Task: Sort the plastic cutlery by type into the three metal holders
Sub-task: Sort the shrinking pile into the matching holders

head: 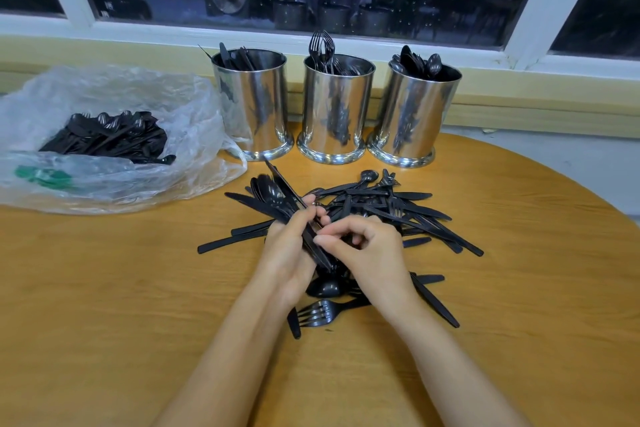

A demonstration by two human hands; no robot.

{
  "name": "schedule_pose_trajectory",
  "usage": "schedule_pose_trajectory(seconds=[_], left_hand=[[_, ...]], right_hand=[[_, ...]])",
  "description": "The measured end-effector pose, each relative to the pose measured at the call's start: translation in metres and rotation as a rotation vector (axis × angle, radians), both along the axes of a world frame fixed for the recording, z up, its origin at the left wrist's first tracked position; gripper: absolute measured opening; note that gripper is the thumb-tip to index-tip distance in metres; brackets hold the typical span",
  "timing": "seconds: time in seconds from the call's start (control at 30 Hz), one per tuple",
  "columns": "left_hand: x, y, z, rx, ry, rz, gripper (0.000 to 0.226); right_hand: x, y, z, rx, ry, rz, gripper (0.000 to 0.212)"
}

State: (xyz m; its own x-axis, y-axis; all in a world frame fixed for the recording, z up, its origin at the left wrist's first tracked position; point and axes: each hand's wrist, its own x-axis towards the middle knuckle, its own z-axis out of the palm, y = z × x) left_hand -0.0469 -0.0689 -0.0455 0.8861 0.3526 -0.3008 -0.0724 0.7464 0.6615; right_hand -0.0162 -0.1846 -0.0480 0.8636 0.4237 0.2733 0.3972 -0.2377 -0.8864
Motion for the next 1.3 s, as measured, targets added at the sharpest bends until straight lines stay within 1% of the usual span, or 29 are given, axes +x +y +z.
schedule_pose_trajectory(seconds=[0.07, 0.13, 0.2, 0.27, 0.33, 0.37, 0.43, 0.47, 0.5, 0.53, 0.57, 0.63, 0.7, 0.73, 0.8, 0.87, 0.93, 1.03, 1.1, 1.13, 1.17, 1.2, 1.3], left_hand=[[0.000, 0.000, 0.001, -0.004, -0.017, -0.033, 0.022], [-0.002, -0.001, 0.002, -0.001, -0.039, -0.105, 0.022], [-0.003, -0.003, 0.002, 0.033, -0.040, -0.192, 0.022], [-0.005, -0.007, 0.003, 0.081, -0.047, -0.283, 0.019], [-0.006, -0.011, 0.004, 0.145, -0.063, -0.359, 0.014], [-0.008, -0.013, 0.006, 0.184, -0.066, -0.380, 0.014], [-0.010, -0.015, 0.007, 0.240, -0.070, -0.384, 0.015], [-0.011, -0.016, 0.008, 0.244, -0.082, -0.382, 0.014], [-0.012, -0.016, 0.008, 0.240, -0.095, -0.385, 0.014], [-0.013, -0.016, 0.009, 0.234, -0.105, -0.389, 0.016], [-0.014, -0.015, 0.009, 0.231, -0.111, -0.395, 0.017], [-0.014, -0.015, 0.009, 0.240, -0.122, -0.403, 0.016], [-0.013, -0.016, 0.009, 0.272, -0.122, -0.404, 0.014], [-0.013, -0.016, 0.009, 0.292, -0.115, -0.402, 0.014], [-0.013, -0.016, 0.008, 0.307, -0.106, -0.404, 0.014], [-0.013, -0.016, 0.008, 0.284, -0.104, -0.420, 0.011], [-0.013, -0.015, 0.008, 0.268, -0.078, -0.432, 0.011], [-0.013, -0.015, 0.007, 0.241, -0.038, -0.439, 0.015], [-0.012, -0.012, 0.007, 0.203, -0.022, -0.386, 0.016], [-0.011, -0.010, 0.007, 0.189, -0.011, -0.344, 0.017], [-0.010, -0.008, 0.007, 0.176, -0.005, -0.307, 0.018], [-0.010, -0.006, 0.007, 0.163, -0.006, -0.281, 0.019], [-0.010, -0.007, 0.009, 0.136, -0.038, -0.290, 0.023]], right_hand=[[0.007, -0.006, 0.004, 0.074, 0.008, -0.034, 0.009], [0.014, -0.014, 0.013, 0.176, 0.055, -0.092, 0.008], [0.022, -0.017, 0.026, 0.184, 0.028, -0.100, 0.009], [0.026, -0.013, 0.042, 0.106, -0.045, -0.037, 0.011], [0.025, -0.001, 0.059, 0.006, -0.090, 0.090, 0.015], [0.024, 0.006, 0.065, -0.078, -0.123, 0.148, 0.019], [0.022, 0.021, 0.074, -0.320, -0.222, 0.216, 0.025], [0.021, 0.027, 0.076, -0.408, -0.264, 0.220, 0.022], [0.022, 0.032, 0.077, -0.445, -0.286, 0.209, 0.015], [0.023, 0.035, 0.079, -0.440, -0.288, 0.192, 0.008], [0.025, 0.037, 0.079, -0.421, -0.278, 0.175, 0.005], [0.029, 0.037, 0.082, -0.387, -0.241, 0.170, 0.012], [0.029, 0.036, 0.083, -0.435, -0.213, 0.195, 0.023], [0.027, 0.036, 0.084, -0.485, -0.214, 0.207, 0.023], [0.026, 0.039, 0.085, -0.549, -0.218, 0.204, 0.016], [0.028, 0.041, 0.089, -0.484, -0.168, 0.210, 0.014], [0.035, 0.041, 0.099, -0.302, -0.053, 0.199, 0.011], [0.056, 0.033, 0.120, 0.094, 0.010, 0.004, 0.007], [0.070, 0.021, 0.133, 0.407, 0.048, -0.120, 0.006], [0.076, 0.014, 0.136, 0.507, 0.065, -0.145, 0.006], [0.079, 0.007, 0.136, 0.533, 0.085, -0.142, 0.007], [0.081, 0.002, 0.134, 0.485, 0.119, -0.112, 0.006], [0.075, -0.003, 0.112, 0.079, 0.263, 0.066, 0.006]])
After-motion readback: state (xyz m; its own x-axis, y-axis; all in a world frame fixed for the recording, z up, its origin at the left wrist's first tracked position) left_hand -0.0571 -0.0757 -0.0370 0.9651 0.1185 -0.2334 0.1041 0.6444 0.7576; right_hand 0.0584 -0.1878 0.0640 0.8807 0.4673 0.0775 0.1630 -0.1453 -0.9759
